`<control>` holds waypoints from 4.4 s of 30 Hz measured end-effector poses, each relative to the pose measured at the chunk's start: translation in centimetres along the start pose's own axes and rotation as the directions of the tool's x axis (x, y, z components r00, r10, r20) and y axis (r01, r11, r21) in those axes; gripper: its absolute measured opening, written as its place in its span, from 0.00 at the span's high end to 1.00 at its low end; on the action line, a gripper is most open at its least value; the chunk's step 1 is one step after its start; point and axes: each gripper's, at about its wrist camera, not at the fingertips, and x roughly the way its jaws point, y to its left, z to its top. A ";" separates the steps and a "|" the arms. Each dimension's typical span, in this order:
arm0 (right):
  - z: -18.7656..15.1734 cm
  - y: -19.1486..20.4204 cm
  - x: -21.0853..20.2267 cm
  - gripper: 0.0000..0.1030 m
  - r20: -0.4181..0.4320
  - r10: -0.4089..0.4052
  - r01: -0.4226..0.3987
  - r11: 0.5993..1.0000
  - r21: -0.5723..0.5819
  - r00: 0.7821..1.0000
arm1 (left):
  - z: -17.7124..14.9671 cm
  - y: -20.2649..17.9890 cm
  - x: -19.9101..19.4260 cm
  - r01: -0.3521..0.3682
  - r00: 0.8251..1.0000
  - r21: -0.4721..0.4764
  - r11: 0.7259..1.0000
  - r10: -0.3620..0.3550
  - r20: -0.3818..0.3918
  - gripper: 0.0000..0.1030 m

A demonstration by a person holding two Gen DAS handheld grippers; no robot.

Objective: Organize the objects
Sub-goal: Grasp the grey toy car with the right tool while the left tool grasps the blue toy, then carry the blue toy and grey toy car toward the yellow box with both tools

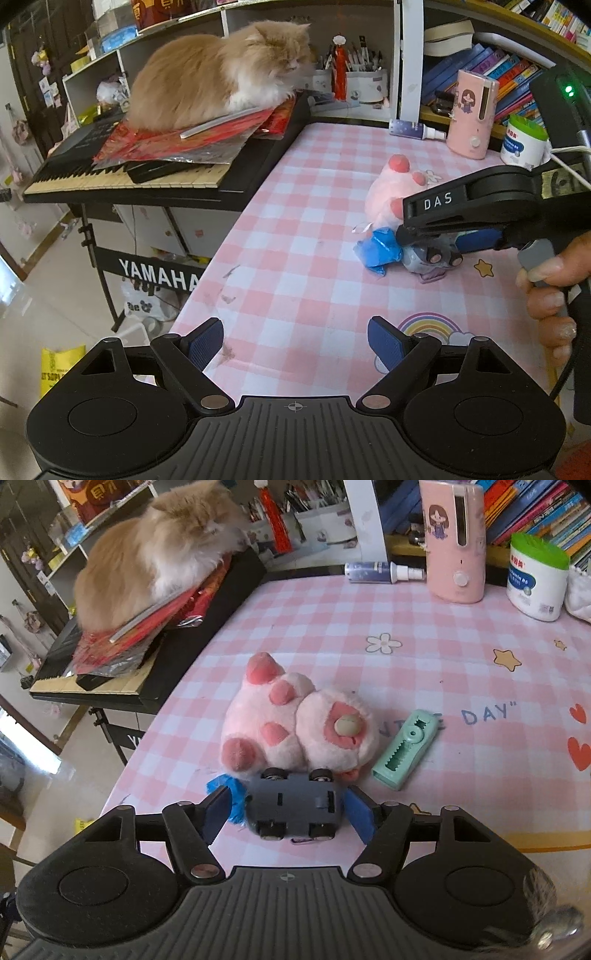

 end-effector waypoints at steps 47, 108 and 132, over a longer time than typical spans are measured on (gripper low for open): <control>-3.4 -4.2 -10.8 0.41 0.163 -0.097 0.110 0.992 -0.070 0.982 | 3.4 -2.5 0.0 0.226 0.971 -0.027 0.974 -0.223 0.086 0.77; -25.7 5.0 -22.3 0.41 0.135 -0.214 0.203 0.975 0.091 0.967 | -13.8 2.6 -14.6 0.432 0.896 0.143 0.891 -0.442 0.050 0.78; -30.6 -4.4 -29.0 0.41 0.119 -0.430 0.362 0.855 0.371 0.895 | -13.8 -9.5 -15.4 0.601 0.781 0.362 0.713 -0.621 -0.073 0.77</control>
